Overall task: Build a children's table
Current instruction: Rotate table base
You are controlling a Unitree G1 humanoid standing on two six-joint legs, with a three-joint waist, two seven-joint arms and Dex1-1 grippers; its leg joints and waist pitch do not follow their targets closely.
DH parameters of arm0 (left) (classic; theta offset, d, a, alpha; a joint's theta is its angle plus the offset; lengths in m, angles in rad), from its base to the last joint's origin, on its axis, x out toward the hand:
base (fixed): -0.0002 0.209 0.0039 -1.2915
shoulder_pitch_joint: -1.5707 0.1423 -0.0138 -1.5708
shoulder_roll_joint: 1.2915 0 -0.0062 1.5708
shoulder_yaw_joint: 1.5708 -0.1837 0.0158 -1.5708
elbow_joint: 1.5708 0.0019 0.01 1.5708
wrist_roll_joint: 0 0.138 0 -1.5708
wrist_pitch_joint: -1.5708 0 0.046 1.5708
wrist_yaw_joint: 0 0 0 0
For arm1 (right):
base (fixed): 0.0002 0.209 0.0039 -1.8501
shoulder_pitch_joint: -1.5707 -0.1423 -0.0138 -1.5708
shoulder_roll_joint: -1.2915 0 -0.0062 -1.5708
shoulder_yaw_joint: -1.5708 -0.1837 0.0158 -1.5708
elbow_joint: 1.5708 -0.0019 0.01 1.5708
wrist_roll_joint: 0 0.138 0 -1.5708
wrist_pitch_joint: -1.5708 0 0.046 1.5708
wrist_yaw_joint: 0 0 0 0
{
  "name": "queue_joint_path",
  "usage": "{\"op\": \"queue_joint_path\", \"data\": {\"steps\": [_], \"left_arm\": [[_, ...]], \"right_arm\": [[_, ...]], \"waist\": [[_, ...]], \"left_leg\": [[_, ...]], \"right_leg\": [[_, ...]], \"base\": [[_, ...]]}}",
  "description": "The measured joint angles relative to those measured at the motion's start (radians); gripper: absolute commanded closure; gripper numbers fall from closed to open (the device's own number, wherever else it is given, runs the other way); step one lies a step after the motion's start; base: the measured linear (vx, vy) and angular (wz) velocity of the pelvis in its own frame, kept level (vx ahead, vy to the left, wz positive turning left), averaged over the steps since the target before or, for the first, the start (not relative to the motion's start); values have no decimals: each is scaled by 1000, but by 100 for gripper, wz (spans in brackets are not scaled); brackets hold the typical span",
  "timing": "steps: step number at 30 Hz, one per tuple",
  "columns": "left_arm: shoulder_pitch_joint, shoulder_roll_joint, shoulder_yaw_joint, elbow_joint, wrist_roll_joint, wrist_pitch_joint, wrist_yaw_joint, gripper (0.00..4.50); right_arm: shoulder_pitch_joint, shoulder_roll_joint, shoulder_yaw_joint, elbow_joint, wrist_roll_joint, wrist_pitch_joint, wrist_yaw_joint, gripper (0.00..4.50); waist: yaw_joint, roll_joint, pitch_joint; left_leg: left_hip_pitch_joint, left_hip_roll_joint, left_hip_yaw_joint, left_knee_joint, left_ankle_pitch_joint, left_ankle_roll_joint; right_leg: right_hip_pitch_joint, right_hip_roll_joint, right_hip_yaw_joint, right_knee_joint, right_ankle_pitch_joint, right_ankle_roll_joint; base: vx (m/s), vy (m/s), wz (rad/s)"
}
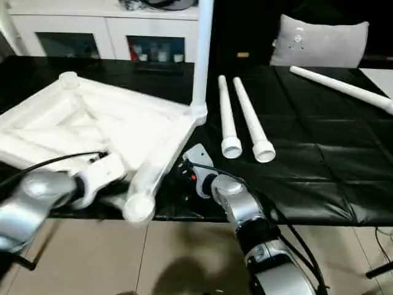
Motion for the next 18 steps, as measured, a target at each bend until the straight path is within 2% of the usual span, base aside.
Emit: {"op": "queue_joint_path", "data": {"steps": [4, 6, 9, 14, 16, 18], "left_arm": [[-71, -110, 9, 141, 22, -33, 136, 444], [-115, -154, 13, 230, 37, -64, 217, 444], [-135, -181, 19, 282, 37, -109, 275, 444], [-143, -275, 87, 315, -14, -193, 329, 444], [-139, -323, 121, 302, -56, -241, 350, 444], [-129, -340, 152, 279, -86, -256, 385, 428]], "right_arm": [[0, -5, -7, -18, -9, -6, -19, 0], [6, -18, -7, -92, -20, 1, -23, 0], [8, -37, -12, -186, -19, 12, -22, 0], [17, -46, -19, -307, -17, 70, -54, 0], [54, -65, -61, -393, -8, 139, -91, 0], [97, -81, -95, -465, 6, 160, -109, 0]], "waist": [[6, -1, 1], [13, -2, 2], [14, -2, 2], [31, -2, 2], [46, -3, 3], [47, -3, 3]], "left_leg": [[-1, 0, 0, 0, 2, 1], [-2, 0, 0, 1, 5, 6], [-2, 0, 0, -1, 6, 7], [-2, 1, 0, -1, 6, 8], [-3, 0, 0, -1, 5, 9], [-3, 0, 0, -1, 5, 9]], "right_leg": [[-2, 0, 0, 0, 0, 0], [-4, 0, 0, 0, 1, 1], [-4, 0, 0, 0, 1, 1], [-6, 0, -1, -1, 0, 1], [-5, 0, 0, -2, 0, 1], [-5, 0, 0, -2, 0, 1]], "base": [[0, 0, 0], [0, 0, 0], [0, 0, 0], [0, 0, 0], [0, 0, 0], [0, 0, 0]]}}
